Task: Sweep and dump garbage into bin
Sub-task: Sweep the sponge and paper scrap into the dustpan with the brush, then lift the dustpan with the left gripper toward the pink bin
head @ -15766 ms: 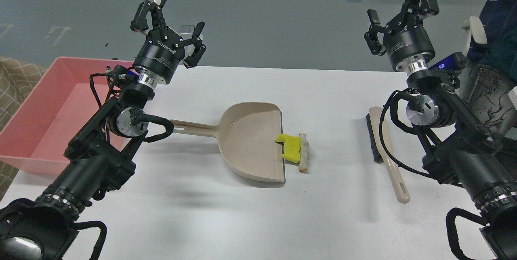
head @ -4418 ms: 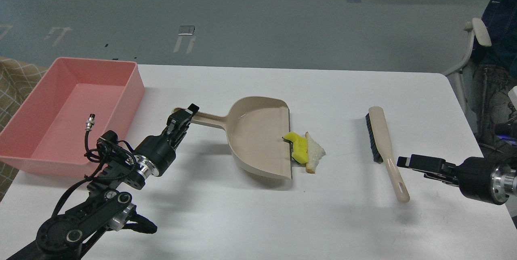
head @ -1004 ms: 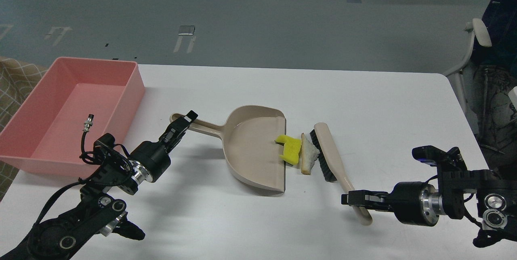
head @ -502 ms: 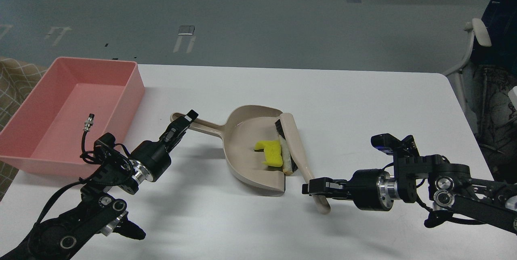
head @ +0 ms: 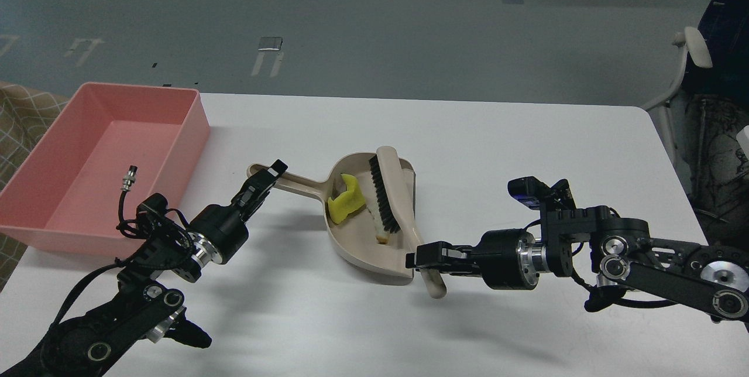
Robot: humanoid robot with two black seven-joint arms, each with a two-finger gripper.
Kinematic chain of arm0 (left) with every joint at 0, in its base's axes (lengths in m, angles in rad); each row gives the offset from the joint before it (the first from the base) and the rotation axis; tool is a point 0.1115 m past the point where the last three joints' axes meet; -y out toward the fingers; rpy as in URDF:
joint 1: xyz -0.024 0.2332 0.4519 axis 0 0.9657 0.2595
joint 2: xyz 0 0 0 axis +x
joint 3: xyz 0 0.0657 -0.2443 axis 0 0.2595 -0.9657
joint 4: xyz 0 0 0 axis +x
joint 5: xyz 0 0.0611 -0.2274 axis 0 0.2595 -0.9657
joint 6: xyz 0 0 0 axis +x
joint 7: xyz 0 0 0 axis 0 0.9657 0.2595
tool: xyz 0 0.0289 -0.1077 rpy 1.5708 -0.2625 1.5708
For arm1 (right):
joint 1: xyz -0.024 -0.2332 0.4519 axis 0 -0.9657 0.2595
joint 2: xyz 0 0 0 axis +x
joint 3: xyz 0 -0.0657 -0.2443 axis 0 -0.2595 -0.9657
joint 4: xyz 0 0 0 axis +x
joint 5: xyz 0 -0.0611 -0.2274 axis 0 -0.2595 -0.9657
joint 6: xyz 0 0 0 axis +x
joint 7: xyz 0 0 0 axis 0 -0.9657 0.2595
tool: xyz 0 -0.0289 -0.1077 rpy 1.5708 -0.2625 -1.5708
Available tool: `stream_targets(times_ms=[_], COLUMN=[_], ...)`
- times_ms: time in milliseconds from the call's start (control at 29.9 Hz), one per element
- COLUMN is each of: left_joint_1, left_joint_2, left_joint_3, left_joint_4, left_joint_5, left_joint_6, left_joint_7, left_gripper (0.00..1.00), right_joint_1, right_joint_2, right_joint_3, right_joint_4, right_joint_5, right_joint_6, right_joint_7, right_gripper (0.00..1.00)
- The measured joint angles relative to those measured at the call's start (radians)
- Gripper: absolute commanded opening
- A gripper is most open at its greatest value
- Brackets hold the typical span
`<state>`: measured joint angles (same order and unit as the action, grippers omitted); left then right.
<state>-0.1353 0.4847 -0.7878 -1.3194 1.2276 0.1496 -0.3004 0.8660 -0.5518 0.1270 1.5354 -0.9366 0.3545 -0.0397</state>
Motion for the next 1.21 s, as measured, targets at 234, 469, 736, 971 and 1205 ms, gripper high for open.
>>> stream_targets(times_ms=[234,469,736,971,1205], left_joint_1=[0.002,0.006,0.000,-0.002,-0.010], left_joint_2=[-0.012,-0.030,-0.027,0.010,0.128], left_joint_3=[-0.006,-0.019,-0.057,-0.163,-0.221], left_joint_4=[0.001,0.006,0.011,-0.005,-0.055], left_joint_5=[-0.015,-0.089,-0.267,-0.294,-0.363], left_joint_6=[-0.001,0.001,0.000,-0.019,-0.037], left_joint_7=[-0.003,-0.025,-0.035,-0.022,0.014], left_gripper=[0.00,0.00,0.00,0.00,0.00], right_joint_1=[0.070,0.087,0.073,0.054,0.016], right_joint_2=[-0.059,-0.162,-0.342,-0.506,-0.554], right_joint_3=[0.002,0.012,0.067,0.108,0.109], right_joint_4=[0.018,0.059,0.104,0.109,0.107], right_joint_5=[0.044,0.045,0.045,0.045,0.045], right_joint_6=[-0.002,-0.001,-0.009,-0.044,-0.071], right_joint_7=[-0.001,-0.002,-0.002,0.010,0.024], right_gripper=[0.00,0.00,0.00,0.00,0.00])
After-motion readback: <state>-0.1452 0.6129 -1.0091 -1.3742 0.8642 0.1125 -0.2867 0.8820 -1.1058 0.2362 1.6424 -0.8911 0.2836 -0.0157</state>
